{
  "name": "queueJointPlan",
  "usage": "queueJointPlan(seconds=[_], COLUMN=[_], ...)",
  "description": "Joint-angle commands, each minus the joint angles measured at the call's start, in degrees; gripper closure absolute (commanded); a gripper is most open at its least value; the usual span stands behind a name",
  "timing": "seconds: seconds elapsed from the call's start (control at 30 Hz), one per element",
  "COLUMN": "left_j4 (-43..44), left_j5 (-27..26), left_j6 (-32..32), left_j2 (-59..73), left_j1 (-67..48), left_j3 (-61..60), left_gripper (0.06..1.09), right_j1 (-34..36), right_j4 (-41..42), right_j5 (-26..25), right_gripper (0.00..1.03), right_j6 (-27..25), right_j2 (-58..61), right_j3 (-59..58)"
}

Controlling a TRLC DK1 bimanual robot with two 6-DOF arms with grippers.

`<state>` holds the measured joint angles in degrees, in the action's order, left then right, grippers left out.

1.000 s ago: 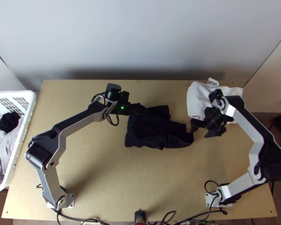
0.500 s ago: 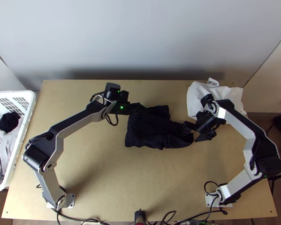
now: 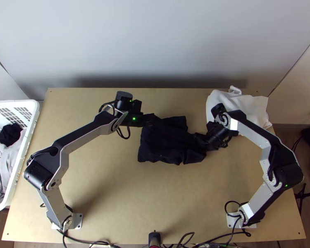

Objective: Fold the t-shirt

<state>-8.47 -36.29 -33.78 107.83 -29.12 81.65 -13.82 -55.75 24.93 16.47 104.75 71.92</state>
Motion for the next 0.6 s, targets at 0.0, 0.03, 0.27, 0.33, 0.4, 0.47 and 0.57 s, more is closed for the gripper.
queueJointPlan(seconds=[0.0, 0.03, 0.27, 0.33, 0.4, 0.47, 0.57], left_j4=[0.03, 0.03, 0.03, 0.12, 0.12, 0.12, 0.03], left_j5=[0.17, 0.17, 0.43, 0.52, 0.79, 1.23, 1.14], left_j6=[0.38, 0.47, 0.65, 0.65, 0.65, 0.91, 0.91], left_j2=[-0.52, -0.52, -0.87, -0.87, -0.87, -0.87, -2.1], left_j1=[0.12, 0.21, 0.21, 0.12, 0.12, 0.56, 2.49], left_j3=[-0.7, -0.79, -2.02, -2.02, -1.93, -2.11, -3.16], left_gripper=[0.37, 0.37, 0.37, 0.37, 0.37, 0.37, 0.37], right_j1=[0.03, 0.03, -4.9, -8.32, -11.75, -14.48, -17.29], right_j4=[3.54, 3.63, 3.8, 5.38, 6.97, 8.11, 10.66], right_j5=[-2.08, -3.39, -6.82, -6.82, -6.82, -6.82, -6.82], right_gripper=[1.0, 1.0, 1.0, 1.0, 1.0, 1.0, 1.0], right_j6=[-0.39, -1.09, -4.6, -5.57, -5.83, -5.92, -6.01], right_j2=[-4.29, -5.78, -13.08, -14.57, -14.93, -14.4, -12.9], right_j3=[1.29, 1.73, 9.91, 11.93, 13.95, 16.32, 18.69])
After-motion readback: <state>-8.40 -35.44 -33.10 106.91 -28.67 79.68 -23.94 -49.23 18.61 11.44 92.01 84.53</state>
